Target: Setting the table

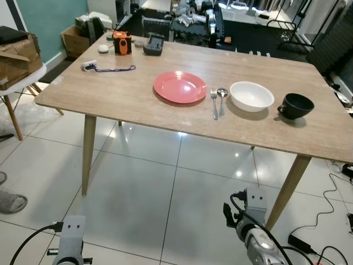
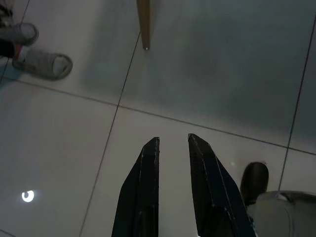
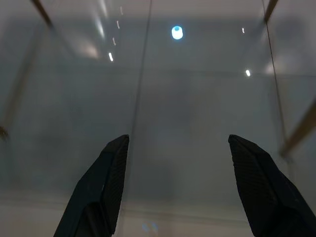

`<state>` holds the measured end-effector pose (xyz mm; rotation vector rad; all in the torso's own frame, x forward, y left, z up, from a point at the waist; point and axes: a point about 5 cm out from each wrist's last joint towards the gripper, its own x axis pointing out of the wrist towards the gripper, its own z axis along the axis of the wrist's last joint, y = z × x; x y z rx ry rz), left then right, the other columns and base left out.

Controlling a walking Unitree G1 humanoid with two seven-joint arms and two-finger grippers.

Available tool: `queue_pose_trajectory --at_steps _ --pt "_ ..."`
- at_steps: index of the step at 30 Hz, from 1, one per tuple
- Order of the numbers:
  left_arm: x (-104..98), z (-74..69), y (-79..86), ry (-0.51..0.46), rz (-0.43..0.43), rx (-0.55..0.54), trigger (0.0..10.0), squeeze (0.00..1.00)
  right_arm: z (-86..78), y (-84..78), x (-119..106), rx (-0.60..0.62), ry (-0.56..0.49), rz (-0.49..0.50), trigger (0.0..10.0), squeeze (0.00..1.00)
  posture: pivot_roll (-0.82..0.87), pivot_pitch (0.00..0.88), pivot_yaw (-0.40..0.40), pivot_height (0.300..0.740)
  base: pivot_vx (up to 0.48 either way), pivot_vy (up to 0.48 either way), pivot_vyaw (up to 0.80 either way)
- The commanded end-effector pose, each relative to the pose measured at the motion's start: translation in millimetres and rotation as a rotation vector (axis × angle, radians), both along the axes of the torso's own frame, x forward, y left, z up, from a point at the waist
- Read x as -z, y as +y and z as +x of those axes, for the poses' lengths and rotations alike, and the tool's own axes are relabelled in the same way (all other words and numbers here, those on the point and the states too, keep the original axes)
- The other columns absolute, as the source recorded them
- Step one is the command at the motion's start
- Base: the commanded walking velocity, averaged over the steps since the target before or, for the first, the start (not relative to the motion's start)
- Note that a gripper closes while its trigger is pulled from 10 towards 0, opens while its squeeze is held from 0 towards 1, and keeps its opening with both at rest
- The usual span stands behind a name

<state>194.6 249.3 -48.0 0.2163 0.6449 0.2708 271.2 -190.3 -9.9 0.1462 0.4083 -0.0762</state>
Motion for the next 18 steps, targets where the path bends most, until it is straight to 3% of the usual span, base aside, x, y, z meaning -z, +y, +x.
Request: queue_pose_trajectory --at_steps 1,3,4,5,6,7,8,9,10,11,16,18 --pt "-19.2 18.8 -5.5 -0.112 0.057 0.098 10.0 0.00 20.4 -9.5 -30.4 0.108 -0.182 0.151 10.0 0.00 0.04 0.033 -0.020 0.740 0.472 0.000 0.00" --pt "-22.3 21.3 -6.4 -0.130 0.066 0.114 10.0 0.00 23.3 -11.2 -35.5 0.128 -0.212 0.189 10.0 0.00 0.04 0.033 -0.020 0.740 0.472 0.000 0.00" --pt "-46.1 35.4 -10.0 -0.244 0.103 0.179 10.0 0.00 46.8 -21.0 -88.7 0.201 -0.442 0.334 10.0 0.00 0.04 0.035 -0.017 0.740 0.472 0.000 0.00" --pt "-46.1 35.4 -10.0 -0.244 0.103 0.179 10.0 0.00 46.8 -21.0 -88.7 0.201 -0.442 0.334 10.0 0.00 0.04 0.035 -0.017 0.740 0.472 0.000 0.00" --pt "-69.7 45.5 -14.0 -0.344 0.125 0.226 10.0 0.00 59.5 -25.9 -146.8 0.205 -0.659 0.456 10.0 0.00 0.04 0.038 0.001 0.740 0.472 0.000 0.00" --pt "-83.4 50.8 -17.3 -0.398 0.130 0.250 10.0 0.00 63.1 -26.4 -180.9 0.171 -0.774 0.510 10.0 0.00 0.04 0.038 0.003 0.740 0.472 0.000 0.00" --pt "-98.1 56.4 -21.5 -0.453 0.136 0.279 10.0 0.00 64.6 -25.8 -213.0 0.122 -0.877 0.542 10.0 0.00 0.04 0.035 0.006 0.740 0.472 0.000 0.00" --pt "-98.1 56.4 -21.5 -0.453 0.136 0.279 10.0 0.00 64.6 -25.8 -213.0 0.122 -0.877 0.542 10.0 0.00 0.04 0.035 0.006 0.740 0.472 0.000 0.00" --pt "-126.6 66.0 -31.7 -0.555 0.143 0.335 10.0 0.00 63.8 -21.2 -251.1 0.023 -0.991 0.535 10.0 0.00 0.03 0.032 0.008 0.740 0.472 0.000 0.00" --pt "-126.6 66.0 -31.7 -0.555 0.143 0.335 10.0 0.00 63.8 -21.2 -251.1 0.023 -0.991 0.535 10.0 0.00 0.03 0.032 0.008 0.740 0.472 0.000 0.00" --pt "-179.8 78.9 -56.1 -0.734 0.154 0.434 10.0 0.00 66.1 -8.1 -254.8 -0.080 -0.979 0.484 10.0 0.00 0.05 0.036 -0.006 0.740 0.472 0.000 0.00" --pt "-188.2 79.4 -60.2 -0.758 0.153 0.448 10.0 0.00 65.3 -4.5 -252.6 -0.093 -0.964 0.489 10.0 0.00 0.05 0.036 -0.006 0.740 0.472 0.000 0.00"
